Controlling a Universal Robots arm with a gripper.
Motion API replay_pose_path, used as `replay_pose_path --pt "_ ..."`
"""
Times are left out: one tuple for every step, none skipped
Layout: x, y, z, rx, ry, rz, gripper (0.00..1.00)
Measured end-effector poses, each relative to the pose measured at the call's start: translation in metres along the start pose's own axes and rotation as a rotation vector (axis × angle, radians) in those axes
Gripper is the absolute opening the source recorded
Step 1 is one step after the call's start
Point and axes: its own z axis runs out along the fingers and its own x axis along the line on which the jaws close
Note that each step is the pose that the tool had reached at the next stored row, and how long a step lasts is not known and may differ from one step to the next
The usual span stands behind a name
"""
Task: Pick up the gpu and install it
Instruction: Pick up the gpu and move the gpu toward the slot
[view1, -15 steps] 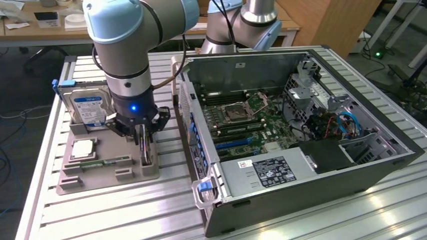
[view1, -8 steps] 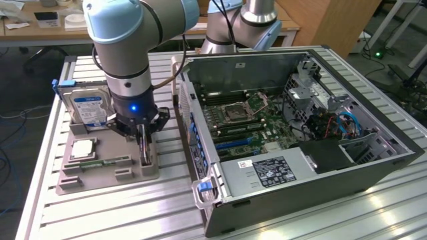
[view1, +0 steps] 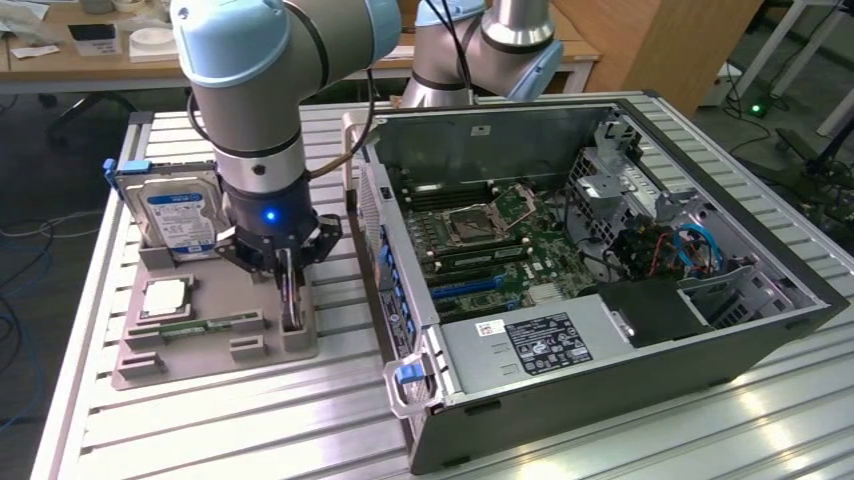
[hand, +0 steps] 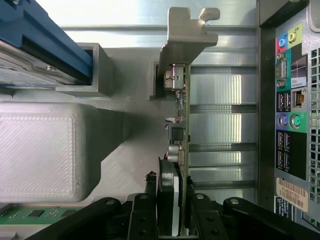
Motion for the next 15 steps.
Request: replay_pose_path --pt "0.0000 0.0000 0.0000 0.0000 0.0000 0.000 0.32" --pt "-0.0001 0.0000 0.0000 0.0000 0.0000 0.000 0.32" --pt "-0.0001 0.0000 0.0000 0.0001 0.0000 0.000 0.32" --pt "-0.0002 0.0000 0.0000 0.0000 0.0000 0.000 0.32" --pt "-0.0002 0.0000 0.0000 0.0000 0.0000 0.000 0.32" --pt "-0.0002 0.0000 0.0000 0.0001 -0.0001 0.000 0.31" --pt "-0.0002 0.0000 0.0000 0.0000 -0.0001 0.000 0.31" --pt "-0.0002 0.0000 0.0000 0.0001 0.0000 0.000 0.28" --pt "-0.0003 0.0000 0.0000 0.0001 0.0000 0.000 0.28" --pt "-0.0003 0.0000 0.0000 0.0001 0.0000 0.000 0.28" --pt "-0.0005 0.0000 0.0000 0.0001 0.0000 0.000 0.28" --pt "-0.0007 0.0000 0.0000 0.0002 0.0000 0.000 0.28" --pt "-0.0008 0.0000 0.0001 0.0003 0.0000 0.000 0.28" --pt "-0.0009 0.0000 0.0000 0.0003 0.0000 0.000 0.28" --pt "-0.0009 0.0000 0.0000 0.0004 0.0000 0.000 0.28"
